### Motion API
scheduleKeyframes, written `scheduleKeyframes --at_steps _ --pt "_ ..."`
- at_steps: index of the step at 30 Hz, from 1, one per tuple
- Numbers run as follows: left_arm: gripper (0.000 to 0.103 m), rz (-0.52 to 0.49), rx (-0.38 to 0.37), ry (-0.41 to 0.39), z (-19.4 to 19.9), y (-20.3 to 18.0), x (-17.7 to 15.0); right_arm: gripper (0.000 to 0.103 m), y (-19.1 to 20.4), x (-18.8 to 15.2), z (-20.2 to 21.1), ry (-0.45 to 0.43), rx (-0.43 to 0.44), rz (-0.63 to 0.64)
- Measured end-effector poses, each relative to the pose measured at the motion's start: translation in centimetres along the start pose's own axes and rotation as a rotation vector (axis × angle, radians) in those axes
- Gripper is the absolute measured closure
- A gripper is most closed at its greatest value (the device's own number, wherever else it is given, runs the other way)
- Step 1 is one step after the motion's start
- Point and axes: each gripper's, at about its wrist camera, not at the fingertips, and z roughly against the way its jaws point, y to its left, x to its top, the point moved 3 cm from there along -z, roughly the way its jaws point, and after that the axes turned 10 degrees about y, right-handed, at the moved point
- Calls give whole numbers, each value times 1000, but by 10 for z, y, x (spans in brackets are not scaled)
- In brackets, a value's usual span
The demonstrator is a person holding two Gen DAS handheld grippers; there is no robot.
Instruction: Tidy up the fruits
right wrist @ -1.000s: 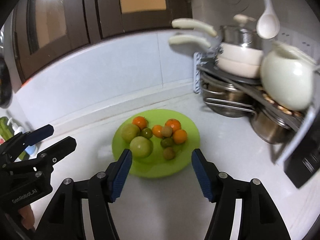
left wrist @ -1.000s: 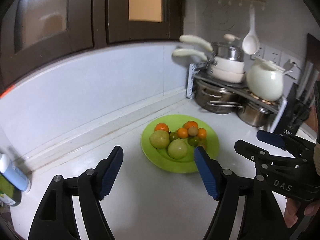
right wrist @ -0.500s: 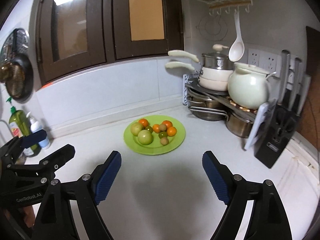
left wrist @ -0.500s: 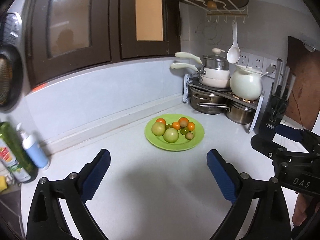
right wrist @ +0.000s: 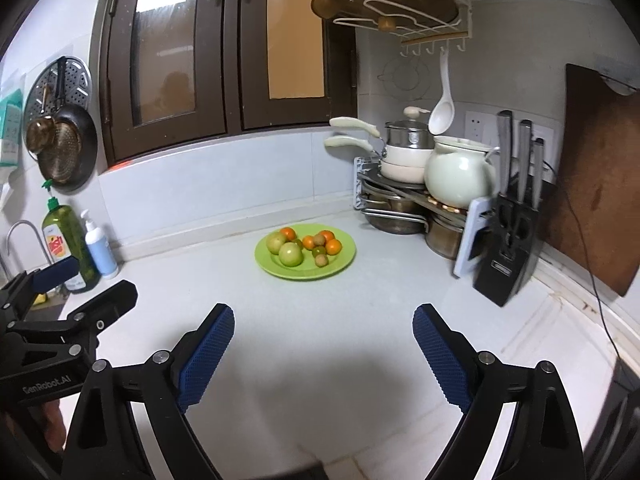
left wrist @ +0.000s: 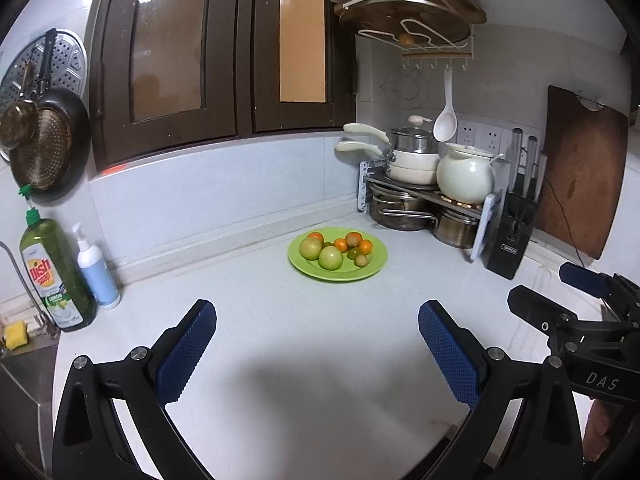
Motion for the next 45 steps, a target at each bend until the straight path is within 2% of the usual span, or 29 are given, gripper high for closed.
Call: scheduleKeyframes --at_steps 8,20,45 --pt "0 -17 24 -17 34 -9 -19 11 -4 -25 29 0 -2 -21" --pt "0 -28 45 -29 64 -10 -40 11 -1 -45 56 -9 1 -26" --pt "0 -28 58 -54 82 -12 -46 11 0 -53 70 -16 13 -12"
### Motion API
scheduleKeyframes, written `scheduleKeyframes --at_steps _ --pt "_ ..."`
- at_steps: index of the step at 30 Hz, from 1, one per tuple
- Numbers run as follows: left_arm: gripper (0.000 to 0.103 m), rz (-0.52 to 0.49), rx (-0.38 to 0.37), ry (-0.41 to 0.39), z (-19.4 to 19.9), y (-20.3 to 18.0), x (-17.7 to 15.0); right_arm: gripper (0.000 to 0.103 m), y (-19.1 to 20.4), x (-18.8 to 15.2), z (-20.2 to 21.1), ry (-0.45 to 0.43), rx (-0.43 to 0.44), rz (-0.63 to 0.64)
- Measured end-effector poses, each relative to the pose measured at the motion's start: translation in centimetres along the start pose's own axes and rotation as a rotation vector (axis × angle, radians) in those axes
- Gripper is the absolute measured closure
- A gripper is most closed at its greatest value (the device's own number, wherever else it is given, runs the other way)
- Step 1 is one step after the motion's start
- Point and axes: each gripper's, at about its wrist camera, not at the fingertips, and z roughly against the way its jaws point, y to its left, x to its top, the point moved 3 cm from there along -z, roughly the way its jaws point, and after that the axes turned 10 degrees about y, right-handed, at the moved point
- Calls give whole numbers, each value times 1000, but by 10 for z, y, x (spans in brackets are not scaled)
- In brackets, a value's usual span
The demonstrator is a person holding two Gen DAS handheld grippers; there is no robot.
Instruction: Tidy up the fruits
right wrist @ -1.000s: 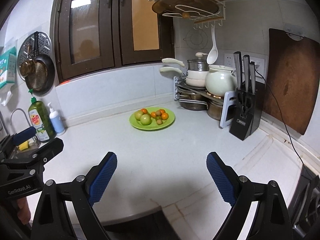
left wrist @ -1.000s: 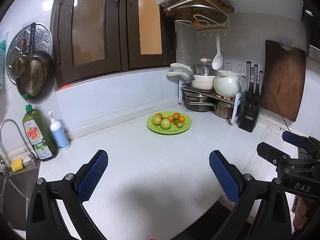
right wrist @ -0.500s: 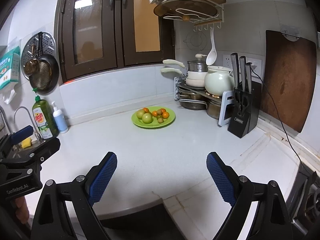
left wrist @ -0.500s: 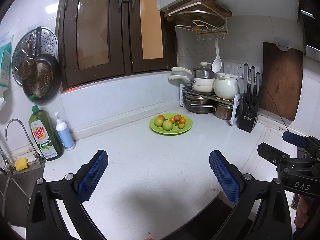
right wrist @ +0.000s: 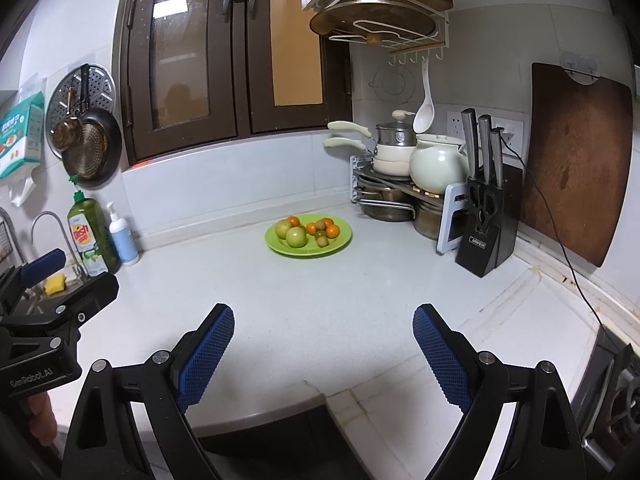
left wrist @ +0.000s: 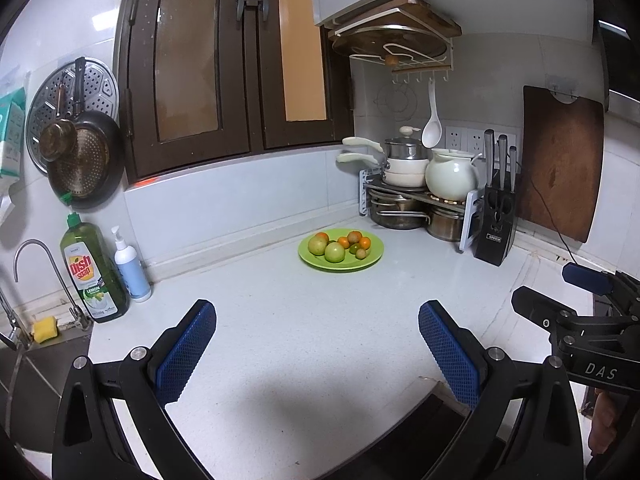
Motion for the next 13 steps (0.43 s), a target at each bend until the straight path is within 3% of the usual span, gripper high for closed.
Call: scheduleKeyframes --at_steps 13 --pt "0 3 -14 13 -1 5 -1 11 -1 0 0 7 7 3"
